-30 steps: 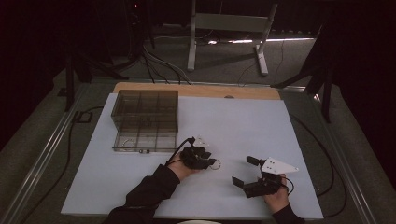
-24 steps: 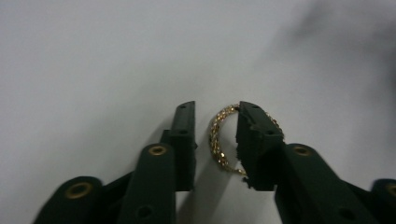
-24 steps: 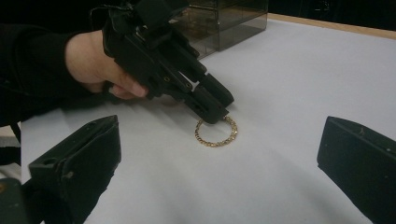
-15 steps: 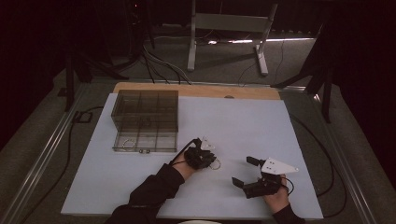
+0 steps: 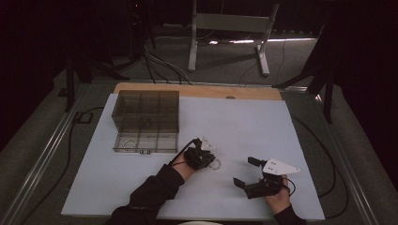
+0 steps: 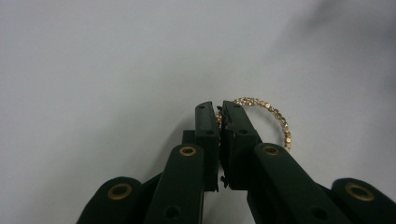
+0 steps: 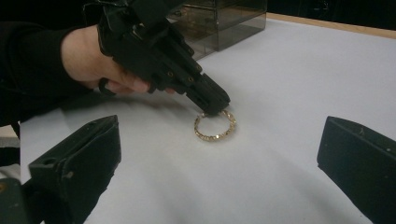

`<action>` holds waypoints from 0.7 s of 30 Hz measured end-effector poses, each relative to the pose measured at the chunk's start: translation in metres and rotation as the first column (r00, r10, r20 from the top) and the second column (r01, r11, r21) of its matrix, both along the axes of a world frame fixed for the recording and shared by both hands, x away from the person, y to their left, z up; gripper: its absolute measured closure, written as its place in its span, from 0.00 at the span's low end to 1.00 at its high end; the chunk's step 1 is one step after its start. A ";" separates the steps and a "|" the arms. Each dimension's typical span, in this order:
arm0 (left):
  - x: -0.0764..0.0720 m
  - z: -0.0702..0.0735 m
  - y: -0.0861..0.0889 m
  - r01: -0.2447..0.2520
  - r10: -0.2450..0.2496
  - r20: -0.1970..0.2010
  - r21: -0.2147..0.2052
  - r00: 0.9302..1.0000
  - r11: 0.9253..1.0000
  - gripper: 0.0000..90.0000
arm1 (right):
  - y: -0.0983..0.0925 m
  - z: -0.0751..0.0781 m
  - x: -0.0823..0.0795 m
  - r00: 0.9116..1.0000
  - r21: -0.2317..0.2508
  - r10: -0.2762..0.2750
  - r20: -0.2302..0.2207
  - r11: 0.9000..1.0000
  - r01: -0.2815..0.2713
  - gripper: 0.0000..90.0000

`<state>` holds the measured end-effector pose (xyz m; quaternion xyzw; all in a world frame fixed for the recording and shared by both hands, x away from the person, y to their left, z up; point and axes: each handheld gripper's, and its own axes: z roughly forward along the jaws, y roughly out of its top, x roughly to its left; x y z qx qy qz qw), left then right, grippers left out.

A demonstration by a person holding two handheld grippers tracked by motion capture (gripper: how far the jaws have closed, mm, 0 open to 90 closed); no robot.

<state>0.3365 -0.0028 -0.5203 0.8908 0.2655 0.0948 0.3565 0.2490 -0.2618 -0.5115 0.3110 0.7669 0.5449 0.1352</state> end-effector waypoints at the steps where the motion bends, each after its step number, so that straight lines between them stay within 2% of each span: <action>1: 0.000 0.003 0.003 0.000 0.000 0.001 -0.004 1.000 1.000 0.97 | 0.000 0.000 0.000 1.000 -0.004 0.001 0.004 1.000 -0.001 0.00; 7: 0.000 0.010 0.012 -0.013 0.013 -0.005 -0.018 1.000 1.000 0.97 | 0.001 -0.001 0.000 1.000 -0.006 0.001 0.001 1.000 -0.001 0.00; 17: 0.000 0.026 0.035 -0.039 0.039 0.017 -0.018 0.999 0.999 0.97 | 0.002 -0.001 0.001 1.000 -0.006 0.000 -0.004 1.000 0.000 0.00; 20: 0.000 0.028 0.037 -0.043 0.043 0.021 -0.015 0.999 0.999 0.97 | 0.002 -0.001 0.001 1.000 -0.007 0.000 -0.005 1.000 0.000 0.00; 21: 0.001 0.031 0.043 -0.051 0.052 0.022 -0.016 0.998 0.999 0.97 | 0.002 -0.002 0.001 1.000 -0.007 0.001 -0.005 1.000 -0.001 0.00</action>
